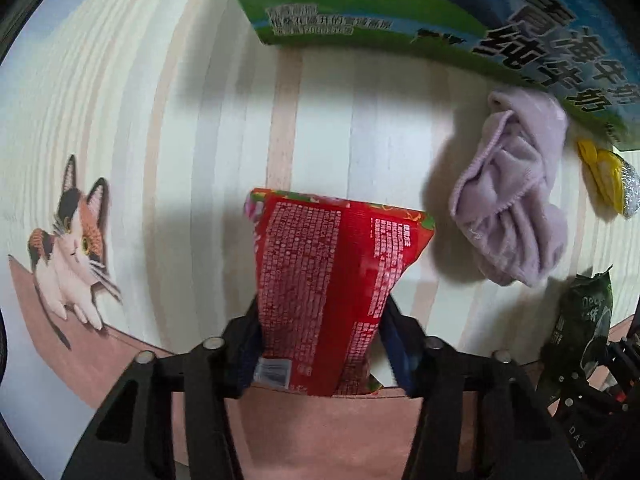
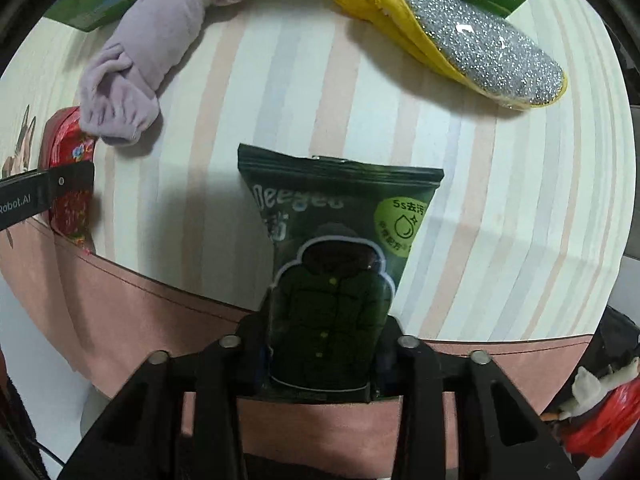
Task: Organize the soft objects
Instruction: 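Lower both packs into the box and open both tools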
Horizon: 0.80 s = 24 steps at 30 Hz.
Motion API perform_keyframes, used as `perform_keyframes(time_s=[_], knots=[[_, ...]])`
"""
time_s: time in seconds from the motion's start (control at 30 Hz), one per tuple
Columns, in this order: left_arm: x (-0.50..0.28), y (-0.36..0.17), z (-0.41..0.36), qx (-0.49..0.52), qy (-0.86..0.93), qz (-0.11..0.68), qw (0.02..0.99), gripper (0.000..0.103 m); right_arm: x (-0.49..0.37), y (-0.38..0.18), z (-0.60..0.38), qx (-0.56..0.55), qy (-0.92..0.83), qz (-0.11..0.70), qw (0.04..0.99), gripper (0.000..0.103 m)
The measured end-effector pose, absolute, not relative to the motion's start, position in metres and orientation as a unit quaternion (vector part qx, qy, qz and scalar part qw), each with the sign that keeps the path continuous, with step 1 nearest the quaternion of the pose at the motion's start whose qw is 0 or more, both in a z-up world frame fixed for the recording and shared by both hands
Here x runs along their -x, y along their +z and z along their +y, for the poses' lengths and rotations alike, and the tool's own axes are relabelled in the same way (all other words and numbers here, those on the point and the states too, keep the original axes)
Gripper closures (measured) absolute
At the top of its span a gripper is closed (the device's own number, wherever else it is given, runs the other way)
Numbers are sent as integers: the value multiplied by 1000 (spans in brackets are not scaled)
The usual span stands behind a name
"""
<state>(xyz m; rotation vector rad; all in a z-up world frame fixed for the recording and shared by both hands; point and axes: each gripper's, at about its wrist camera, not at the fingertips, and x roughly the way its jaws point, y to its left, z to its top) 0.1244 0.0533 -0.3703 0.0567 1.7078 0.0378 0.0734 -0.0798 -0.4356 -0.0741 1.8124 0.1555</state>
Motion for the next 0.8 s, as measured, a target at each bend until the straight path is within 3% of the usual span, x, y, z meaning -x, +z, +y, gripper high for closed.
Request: perform_keyframes(time_s=[0.13,0.4,0.43,0.6,0.8], knots=[[-116,-328,31,-8,3,736,677,60,-68,-401,-82,0,94,773,628,68],[-150,-180,-16,39,-73,659,747,60,-130,-247,-86,-70,174,675,714,68],[-169,-161,19,45,-81,654,751,60,-144,-234,-88,-70,178,665,722,68],[-252,-148,19,53,-83,649,754,60,-249,-216,-107,-61,162,645,744,68],[-327,-207,30,78,-68,703,704,60,-321,-269,-109,-71,130,691,707,68]])
